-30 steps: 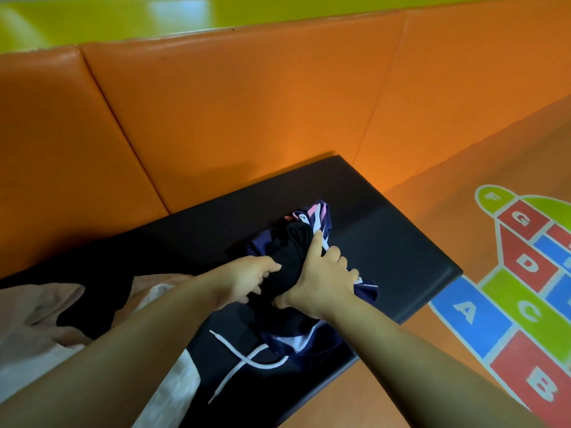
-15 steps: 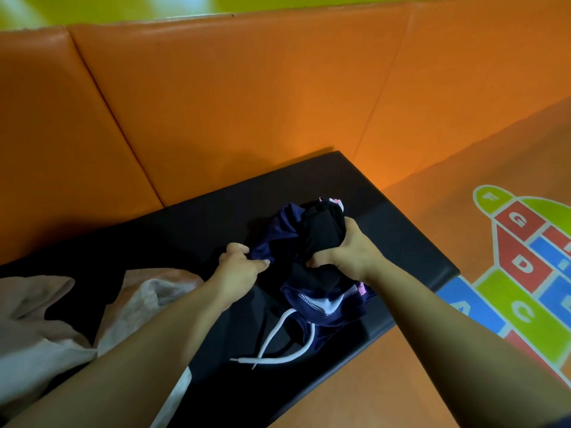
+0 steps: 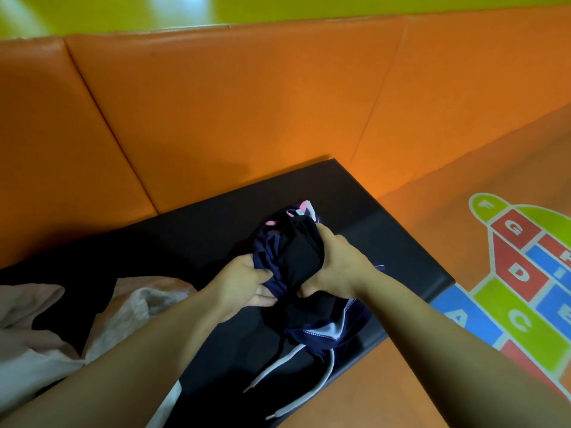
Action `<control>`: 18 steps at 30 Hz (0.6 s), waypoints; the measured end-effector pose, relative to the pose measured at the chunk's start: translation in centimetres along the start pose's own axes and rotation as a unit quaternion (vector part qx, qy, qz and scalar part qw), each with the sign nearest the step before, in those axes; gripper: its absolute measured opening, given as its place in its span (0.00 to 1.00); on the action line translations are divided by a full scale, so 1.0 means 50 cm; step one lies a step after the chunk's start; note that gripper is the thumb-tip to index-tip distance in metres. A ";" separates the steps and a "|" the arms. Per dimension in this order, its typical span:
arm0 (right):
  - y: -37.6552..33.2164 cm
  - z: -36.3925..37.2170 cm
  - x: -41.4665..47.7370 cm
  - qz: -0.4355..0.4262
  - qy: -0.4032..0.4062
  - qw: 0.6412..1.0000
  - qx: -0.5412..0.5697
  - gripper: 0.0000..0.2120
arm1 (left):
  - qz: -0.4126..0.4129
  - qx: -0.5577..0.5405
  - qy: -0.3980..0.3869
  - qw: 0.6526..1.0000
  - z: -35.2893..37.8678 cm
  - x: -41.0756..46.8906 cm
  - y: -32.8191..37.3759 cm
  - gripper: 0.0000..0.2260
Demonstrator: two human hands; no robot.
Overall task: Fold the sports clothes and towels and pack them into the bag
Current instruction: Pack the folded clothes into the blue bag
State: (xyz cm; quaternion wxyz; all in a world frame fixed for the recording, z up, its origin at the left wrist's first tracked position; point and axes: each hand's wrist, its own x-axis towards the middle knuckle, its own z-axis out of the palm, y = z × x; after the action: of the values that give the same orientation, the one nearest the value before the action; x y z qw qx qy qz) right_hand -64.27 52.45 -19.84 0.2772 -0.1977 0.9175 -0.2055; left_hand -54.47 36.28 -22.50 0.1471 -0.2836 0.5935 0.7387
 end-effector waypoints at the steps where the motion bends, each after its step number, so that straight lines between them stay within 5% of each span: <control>1: -0.007 0.008 -0.004 -0.001 0.005 0.999 -0.039 0.59 | -0.002 -0.003 -0.002 1.000 0.002 -0.004 -0.002 0.11; 6: -0.032 0.046 -0.017 0.022 0.019 0.990 -0.138 0.72 | -0.008 0.063 0.023 0.998 0.002 -0.007 0.000 0.03; 9: -0.043 0.051 -0.017 0.030 0.032 0.986 -0.158 0.73 | 0.004 0.142 0.027 0.990 0.004 -0.007 0.016 0.12; 13: -0.061 0.071 -0.002 0.024 0.053 0.978 -0.199 0.71 | 0.010 0.245 0.029 0.969 -0.004 -0.004 0.017 0.03; 16: -0.063 0.098 0.005 0.012 0.085 0.973 -0.216 0.64 | 0.013 0.273 0.028 0.962 -0.010 -0.008 0.012 0.11; 18: -0.058 0.103 0.006 0.006 0.099 0.974 -0.202 0.59 | 0.028 0.283 0.028 0.958 -0.010 -0.008 0.011 0.07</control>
State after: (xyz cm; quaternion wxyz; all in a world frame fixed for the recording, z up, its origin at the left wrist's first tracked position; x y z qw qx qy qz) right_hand -60.73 48.52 -22.50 0.1407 -0.2224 0.9642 -0.0327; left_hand -54.33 35.68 -21.87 0.1843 -0.2344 0.7897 0.5362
